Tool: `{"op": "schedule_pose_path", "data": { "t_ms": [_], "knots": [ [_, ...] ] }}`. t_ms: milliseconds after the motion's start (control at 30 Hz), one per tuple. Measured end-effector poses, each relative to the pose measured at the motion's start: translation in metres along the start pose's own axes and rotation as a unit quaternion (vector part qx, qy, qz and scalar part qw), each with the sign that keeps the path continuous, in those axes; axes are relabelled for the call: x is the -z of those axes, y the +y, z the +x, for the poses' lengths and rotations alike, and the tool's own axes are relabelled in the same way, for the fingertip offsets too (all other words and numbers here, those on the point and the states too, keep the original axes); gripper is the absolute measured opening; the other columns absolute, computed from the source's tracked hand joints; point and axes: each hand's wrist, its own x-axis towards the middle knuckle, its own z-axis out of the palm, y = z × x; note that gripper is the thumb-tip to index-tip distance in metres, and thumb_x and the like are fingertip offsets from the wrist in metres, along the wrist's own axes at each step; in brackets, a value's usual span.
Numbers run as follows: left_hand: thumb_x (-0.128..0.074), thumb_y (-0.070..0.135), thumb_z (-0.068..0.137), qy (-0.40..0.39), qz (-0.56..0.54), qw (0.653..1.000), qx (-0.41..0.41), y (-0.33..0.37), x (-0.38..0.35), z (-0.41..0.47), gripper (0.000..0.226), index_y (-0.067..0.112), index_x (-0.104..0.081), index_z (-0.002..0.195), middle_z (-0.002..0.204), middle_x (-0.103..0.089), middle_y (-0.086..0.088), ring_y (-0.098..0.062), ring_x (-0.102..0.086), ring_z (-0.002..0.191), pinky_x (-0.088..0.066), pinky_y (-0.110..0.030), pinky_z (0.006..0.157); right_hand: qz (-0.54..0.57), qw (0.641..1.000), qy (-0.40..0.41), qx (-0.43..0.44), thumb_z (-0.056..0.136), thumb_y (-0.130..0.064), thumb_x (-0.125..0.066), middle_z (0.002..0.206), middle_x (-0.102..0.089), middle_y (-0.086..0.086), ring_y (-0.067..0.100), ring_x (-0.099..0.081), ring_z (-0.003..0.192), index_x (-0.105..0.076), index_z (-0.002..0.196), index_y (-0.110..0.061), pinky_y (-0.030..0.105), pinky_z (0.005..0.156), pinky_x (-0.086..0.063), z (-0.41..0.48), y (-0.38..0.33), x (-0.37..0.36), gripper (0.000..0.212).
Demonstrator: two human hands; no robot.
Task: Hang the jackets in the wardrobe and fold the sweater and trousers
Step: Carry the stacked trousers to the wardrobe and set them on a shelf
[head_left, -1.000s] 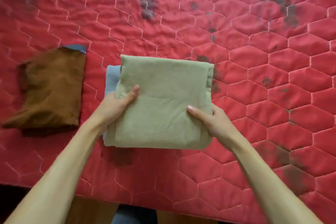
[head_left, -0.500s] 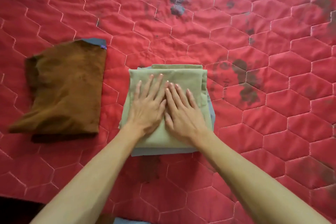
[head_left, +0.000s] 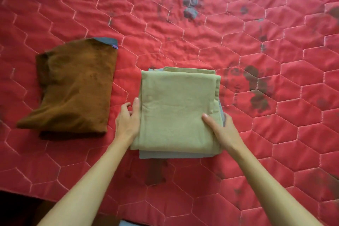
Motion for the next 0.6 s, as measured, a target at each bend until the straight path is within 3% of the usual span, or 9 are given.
{"op": "schedule_pose_path", "data": {
  "t_ms": [100,167,233,300,367,433,500,600],
  "knots": [
    [-0.051,0.043,0.097,0.133,0.168,0.964,-0.16,-0.03,0.032,0.022,0.044,0.014,-0.055,0.13,0.12,-0.057,-0.007,-0.028,-0.051,0.114,-0.043,-0.04,0.095,0.022,0.999,-0.027,0.011,0.067,-0.062,-0.081,0.117,-0.068,-0.01,0.012,-0.068,0.103,-0.052,0.13,-0.023,0.033,0.092,-0.052,0.003,-0.003,0.004,0.08],
    [-0.055,0.038,0.095,0.163,0.275,0.921,-0.224,-0.046,0.049,0.035,0.04,0.012,-0.058,0.125,0.118,-0.058,-0.009,-0.028,-0.053,0.11,-0.045,-0.043,0.093,0.053,0.995,-0.083,-0.006,0.071,-0.049,-0.083,0.11,-0.076,-0.004,0.014,-0.073,0.099,-0.063,0.127,-0.018,0.035,0.09,-0.054,0.0,-0.012,0.003,0.067],
    [-0.053,0.041,0.095,0.157,0.283,0.917,-0.235,-0.047,0.055,0.036,0.039,0.013,-0.062,0.121,0.116,-0.061,-0.007,-0.027,-0.054,0.109,-0.045,-0.042,0.092,0.092,0.987,-0.125,-0.049,0.065,-0.044,-0.084,0.106,-0.077,0.0,0.017,-0.074,0.097,-0.069,0.119,-0.015,0.038,0.091,-0.053,-0.004,-0.023,0.003,0.063],
    [-0.049,0.054,0.095,0.077,0.172,0.968,-0.165,-0.035,0.048,0.03,0.048,0.016,-0.061,0.122,0.113,-0.064,-0.001,-0.021,-0.058,0.108,-0.047,-0.038,0.093,0.106,0.977,-0.161,-0.093,0.051,-0.049,-0.083,0.108,-0.077,0.005,0.021,-0.074,0.097,-0.072,0.114,-0.013,0.041,0.094,-0.051,-0.009,-0.034,0.004,0.074],
    [-0.051,0.077,0.082,-0.087,0.042,0.994,-0.045,-0.022,0.03,0.025,0.074,0.02,-0.058,0.128,0.116,-0.064,0.004,-0.015,-0.06,0.109,-0.047,-0.035,0.098,0.105,0.968,-0.195,-0.117,0.048,-0.05,-0.081,0.11,-0.076,0.008,0.023,-0.074,0.098,-0.071,0.114,-0.012,0.042,0.096,-0.049,-0.013,-0.045,0.004,0.077],
    [-0.06,0.087,0.065,-0.206,-0.084,0.974,0.032,-0.012,0.019,0.022,0.089,0.025,-0.059,0.128,0.123,-0.067,0.003,-0.015,-0.063,0.112,-0.048,-0.037,0.102,0.12,0.96,-0.212,-0.14,0.062,-0.04,-0.08,0.107,-0.076,0.01,0.024,-0.076,0.09,-0.07,0.113,-0.011,0.041,0.085,-0.051,-0.016,-0.05,-0.001,0.06],
    [-0.072,0.068,0.075,-0.299,-0.209,0.927,0.087,-0.006,0.022,0.029,0.069,0.025,-0.062,0.127,0.121,-0.071,0.0,-0.016,-0.069,0.109,-0.052,-0.037,0.1,0.147,0.954,-0.206,-0.164,0.075,-0.037,-0.069,0.101,-0.077,0.013,0.025,-0.077,0.079,-0.069,0.11,-0.009,0.037,0.072,-0.055,-0.021,-0.048,-0.008,0.045],
    [-0.073,0.048,0.084,-0.428,-0.217,0.865,0.144,0.002,0.043,0.04,0.05,0.016,-0.066,0.122,0.112,-0.075,-0.002,-0.016,-0.071,0.103,-0.053,-0.032,0.097,0.199,0.947,-0.183,-0.176,0.069,-0.039,-0.07,0.09,-0.078,0.014,0.026,-0.075,0.068,-0.068,0.108,-0.006,0.031,0.053,-0.06,-0.029,-0.036,-0.022,0.051]
  ]
}}
